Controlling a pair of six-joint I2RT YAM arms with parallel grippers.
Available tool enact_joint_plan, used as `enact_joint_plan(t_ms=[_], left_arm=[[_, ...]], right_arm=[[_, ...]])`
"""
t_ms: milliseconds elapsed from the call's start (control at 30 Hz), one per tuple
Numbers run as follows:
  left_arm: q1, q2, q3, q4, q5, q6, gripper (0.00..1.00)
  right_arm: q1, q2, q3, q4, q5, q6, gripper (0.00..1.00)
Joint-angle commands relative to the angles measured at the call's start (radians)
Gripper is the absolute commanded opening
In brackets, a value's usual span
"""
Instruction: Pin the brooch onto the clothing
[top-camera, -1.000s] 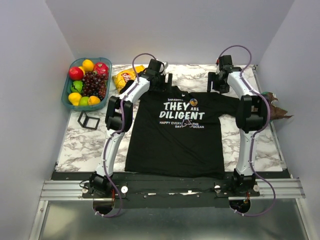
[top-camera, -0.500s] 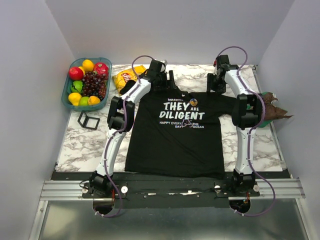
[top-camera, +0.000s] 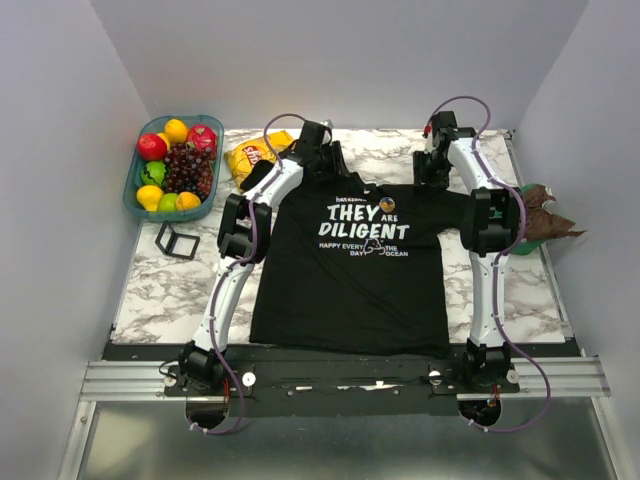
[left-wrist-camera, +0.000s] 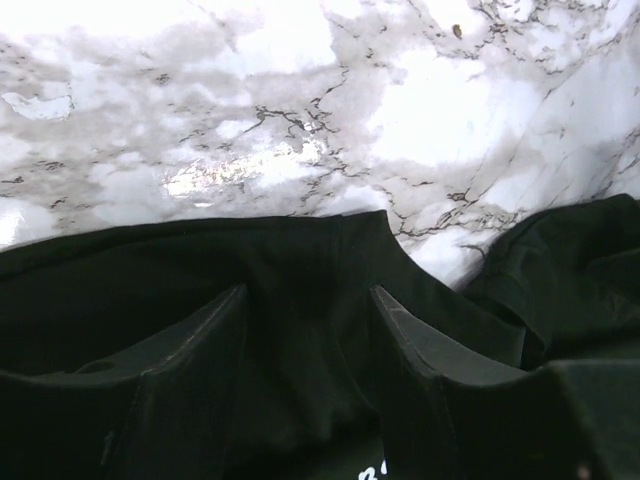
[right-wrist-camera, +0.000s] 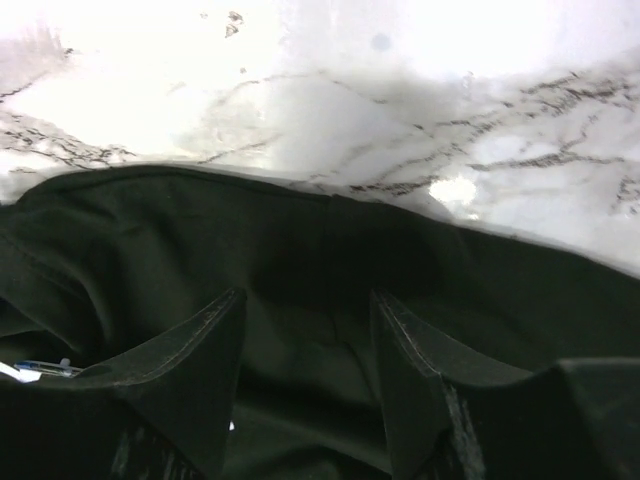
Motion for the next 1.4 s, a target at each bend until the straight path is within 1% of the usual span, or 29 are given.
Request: enact_joint_plan(t_ms=[0,33,133,200,233,267,333,400,433,467,533,600,633,767,833,867,1000,1133,1267,1367], left_arm=[[-0.006,0.046,0.009,-0.032,-0.015,-0.011,0.56],[-0.001,0.046,0.004,-0.032,-0.019,-0.023,0.54],[0.025,0.035,-0.042,0.018,-0.006,-0.069,0.54],[0.036,0.025,-0.072,0.061,-0.008,-0.108,0.52],[0.043,0.02,-0.076,0.07,-0.012,-0.114,0.51],[0.048,0.018,-0.077,0.08,-0.016,-0.123,0.5],[0.057,0.017,-0.077,0.089,-0.023,-0.134,0.45],[0.075,0.02,-0.08,0.104,-0.025,-0.157,0.42],[0.082,0.021,-0.08,0.11,-0.023,-0.165,0.41],[0.094,0.024,-0.082,0.121,-0.02,-0.171,0.39],[0.105,0.029,-0.085,0.132,-0.011,-0.191,0.37],[0.118,0.034,-0.083,0.144,-0.006,-0.205,0.37],[0.122,0.034,-0.083,0.149,-0.006,-0.214,0.37],[0.135,0.034,-0.088,0.176,-0.019,-0.228,0.37],[0.14,0.035,-0.088,0.186,-0.023,-0.231,0.36],[0.141,0.037,-0.086,0.196,-0.023,-0.237,0.36],[0.146,0.057,-0.073,0.219,-0.009,-0.248,0.36],[0.146,0.066,-0.071,0.268,0.003,-0.258,0.36],[0.148,0.072,-0.07,0.311,0.011,-0.255,0.36],[0.149,0.077,-0.059,0.325,0.012,-0.252,0.36]], right_arm=[[0.001,0.038,0.052,-0.065,-0.06,-0.021,0.59],[0.002,0.04,0.053,-0.068,-0.06,-0.021,0.59],[0.002,0.052,0.068,-0.076,-0.06,-0.012,0.6],[0.001,0.057,0.082,-0.076,-0.066,-0.004,0.55],[-0.001,0.057,0.084,-0.073,-0.065,0.003,0.46],[-0.002,0.057,0.084,-0.068,-0.066,0.006,0.42],[-0.006,0.063,0.088,-0.064,-0.071,0.012,0.4],[-0.015,0.069,0.096,-0.064,-0.089,0.016,0.34],[-0.019,0.069,0.096,-0.061,-0.095,0.023,0.27],[-0.024,0.07,0.095,-0.053,-0.106,0.026,0.22],[-0.03,0.069,0.085,-0.042,-0.111,0.037,0.15],[-0.038,0.069,0.082,-0.03,-0.1,0.046,0.12],[-0.041,0.069,0.076,-0.026,-0.091,0.06,0.08],[-0.067,0.043,0.035,0.033,-0.085,0.1,0.03],[-0.073,0.024,0.019,0.062,-0.1,0.132,0.03],[-0.096,0.021,0.013,0.089,-0.121,0.144,0.03],[-0.122,0.032,0.044,0.129,-0.173,0.207,0.03],[-0.136,0.035,0.053,0.163,-0.174,0.27,0.03],[-0.154,0.041,0.056,0.198,-0.207,0.301,0.04],[-0.162,0.06,0.088,0.199,-0.218,0.313,0.04]])
